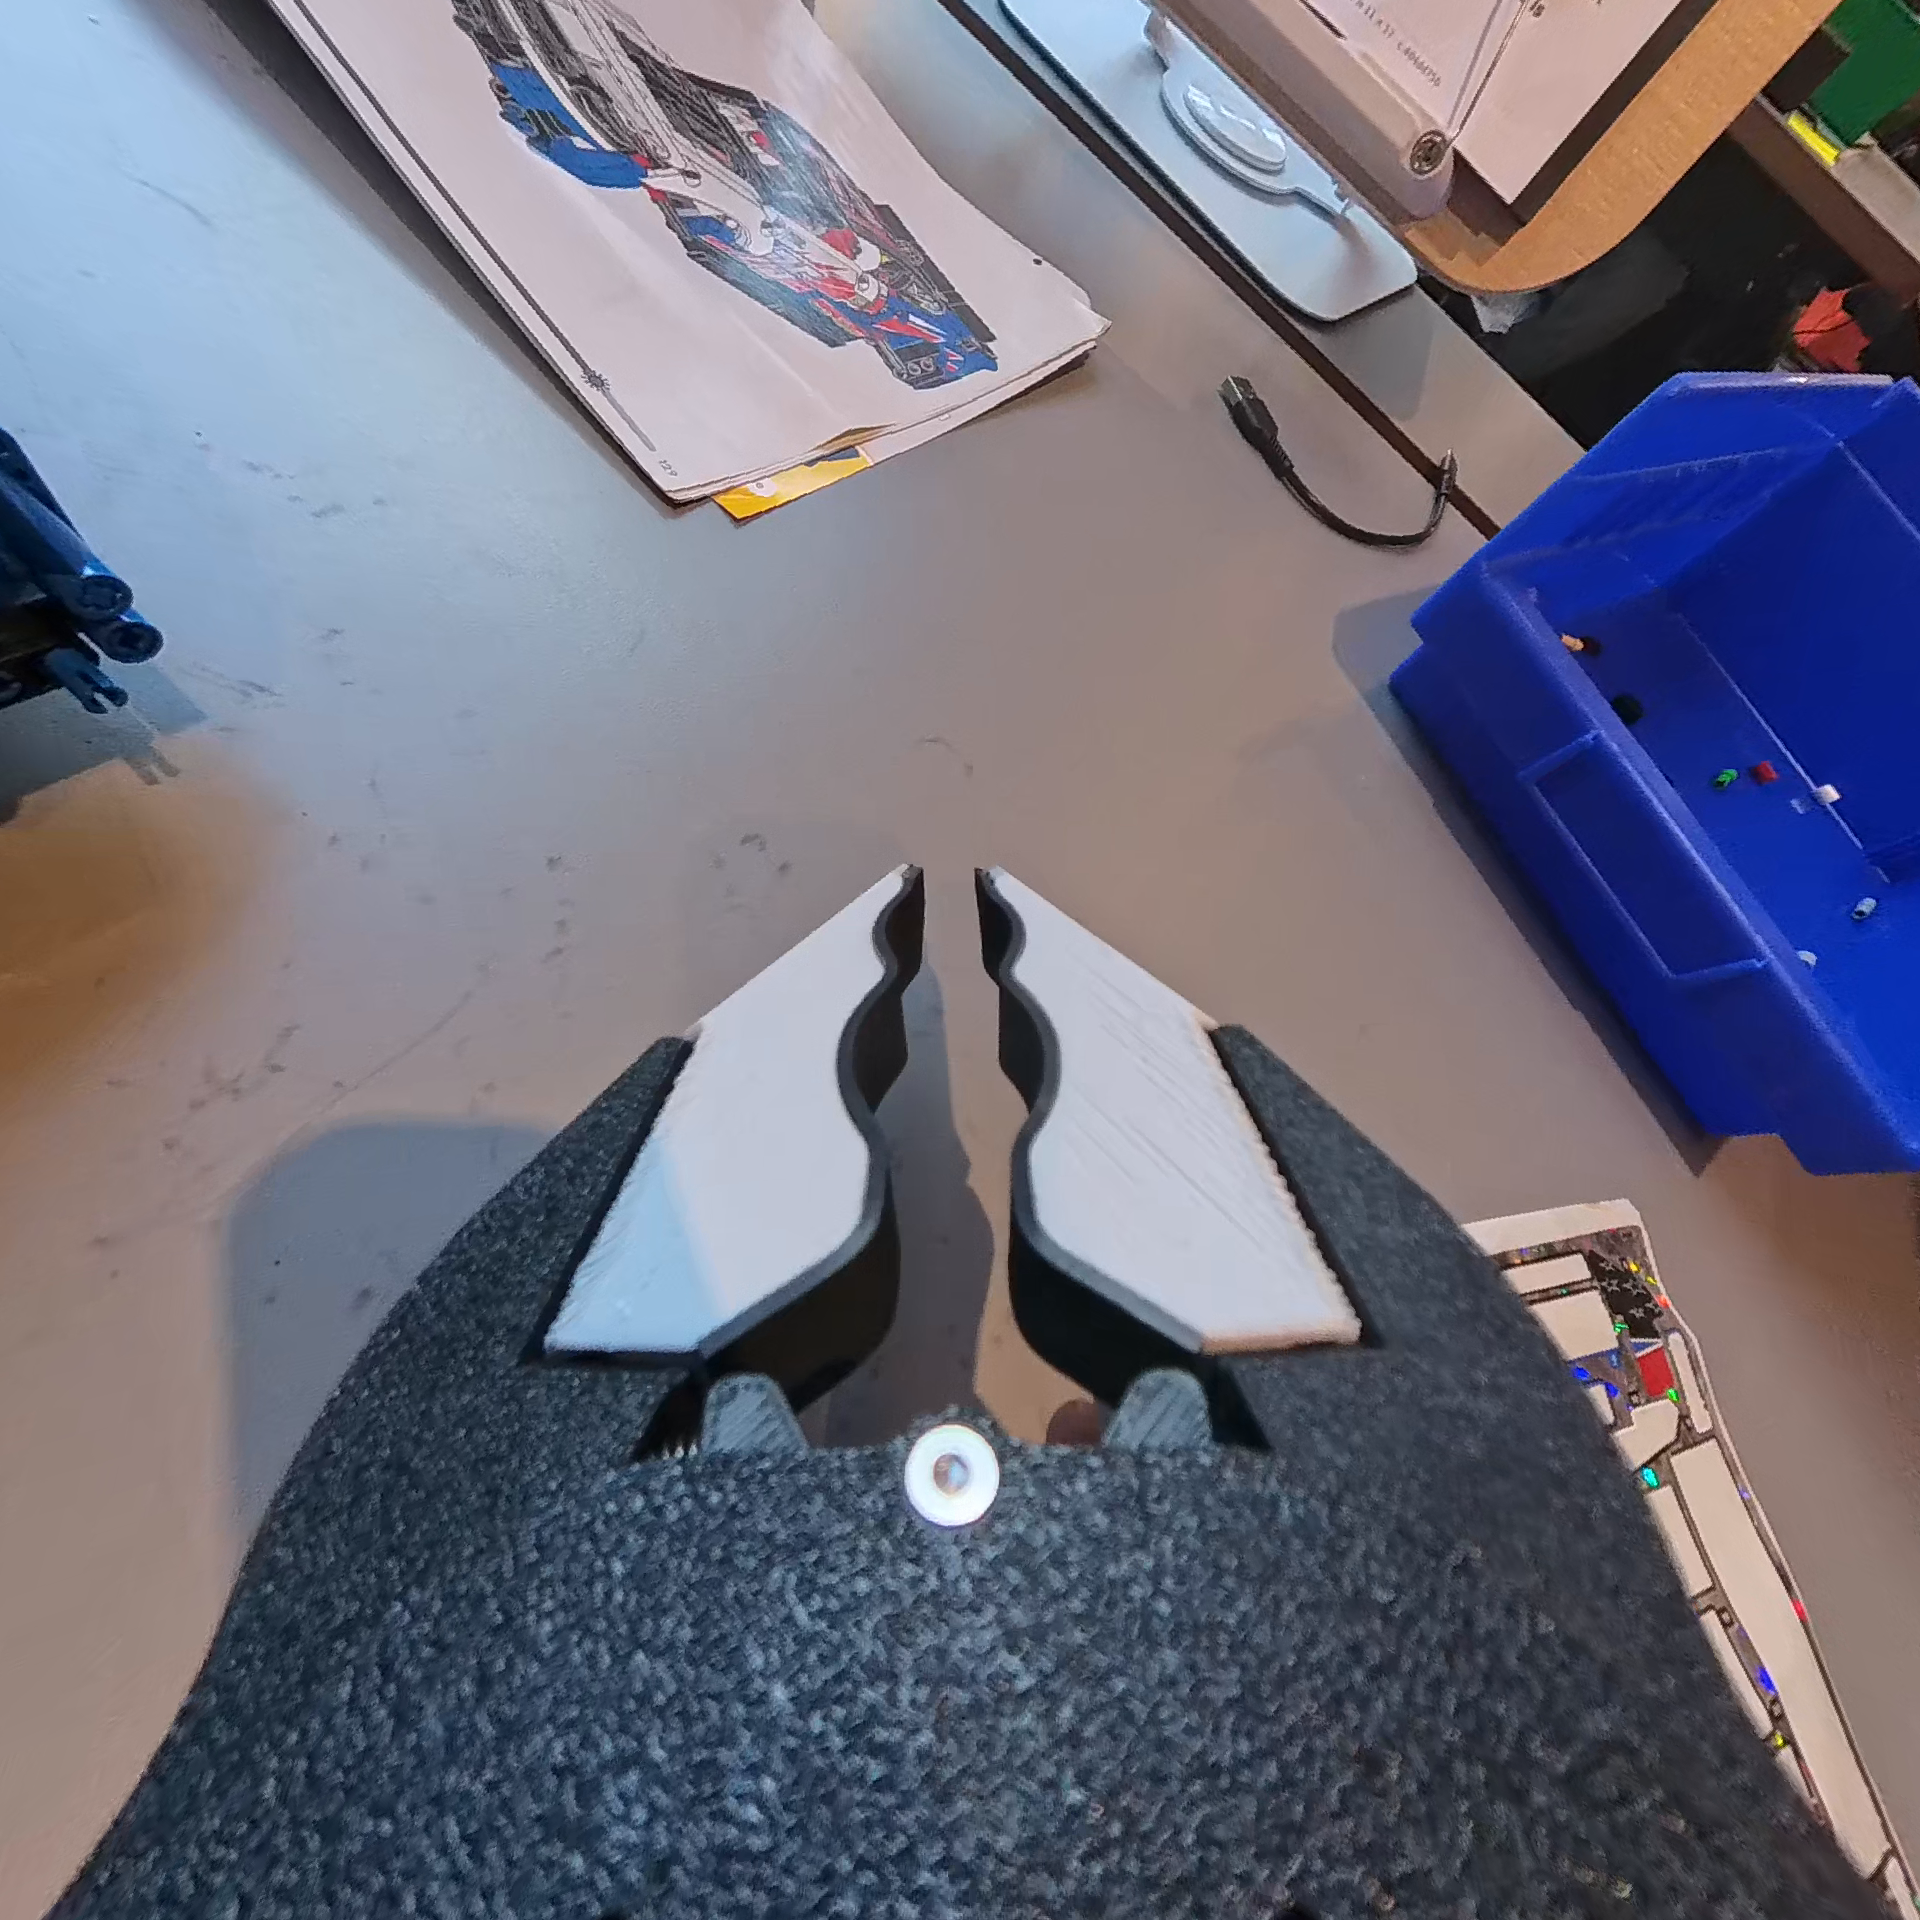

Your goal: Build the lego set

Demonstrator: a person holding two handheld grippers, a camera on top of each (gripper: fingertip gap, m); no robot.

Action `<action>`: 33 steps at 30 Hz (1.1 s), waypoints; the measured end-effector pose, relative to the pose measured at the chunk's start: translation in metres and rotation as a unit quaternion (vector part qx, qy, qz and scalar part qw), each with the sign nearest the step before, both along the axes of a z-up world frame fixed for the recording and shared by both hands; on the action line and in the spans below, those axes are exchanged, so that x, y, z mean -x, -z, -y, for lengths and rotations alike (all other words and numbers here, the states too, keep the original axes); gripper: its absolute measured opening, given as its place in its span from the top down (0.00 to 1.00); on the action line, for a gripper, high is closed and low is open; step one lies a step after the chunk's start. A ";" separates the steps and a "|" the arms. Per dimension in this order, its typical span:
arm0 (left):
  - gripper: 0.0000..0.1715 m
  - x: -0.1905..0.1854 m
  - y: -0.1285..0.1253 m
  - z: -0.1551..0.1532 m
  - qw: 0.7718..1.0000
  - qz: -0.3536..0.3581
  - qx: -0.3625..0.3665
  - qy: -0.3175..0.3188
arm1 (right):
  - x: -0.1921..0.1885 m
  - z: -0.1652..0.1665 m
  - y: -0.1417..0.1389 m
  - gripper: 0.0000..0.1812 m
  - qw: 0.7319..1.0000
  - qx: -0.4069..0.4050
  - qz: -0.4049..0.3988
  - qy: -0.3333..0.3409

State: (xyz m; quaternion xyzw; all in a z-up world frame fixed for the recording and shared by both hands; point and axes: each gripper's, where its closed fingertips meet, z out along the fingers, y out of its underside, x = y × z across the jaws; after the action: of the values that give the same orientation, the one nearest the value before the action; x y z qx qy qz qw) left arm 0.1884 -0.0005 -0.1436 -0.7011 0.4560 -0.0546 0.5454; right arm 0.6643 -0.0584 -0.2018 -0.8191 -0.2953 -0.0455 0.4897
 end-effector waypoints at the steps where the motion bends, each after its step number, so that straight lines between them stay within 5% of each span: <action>1: 0.97 0.002 0.004 0.003 1.000 -0.001 0.003 -0.003 | 0.000 0.000 0.000 0.95 1.000 0.001 0.001 0.000; 16: 0.98 0.020 0.018 0.008 0.995 0.090 0.024 -0.042 | -0.002 -0.001 0.003 0.95 1.000 0.005 0.010 0.007; 33: 0.97 0.020 0.023 0.003 0.995 0.083 0.033 -0.044 | -0.002 -0.003 0.004 0.95 1.000 0.007 0.015 0.009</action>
State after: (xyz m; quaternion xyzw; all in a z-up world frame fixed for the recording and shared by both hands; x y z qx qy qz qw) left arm 0.1684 -0.0036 -0.1664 -0.7312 0.3757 -0.1036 0.5599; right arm 0.6667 -0.0553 -0.2063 -0.8244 -0.2956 -0.0604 0.4788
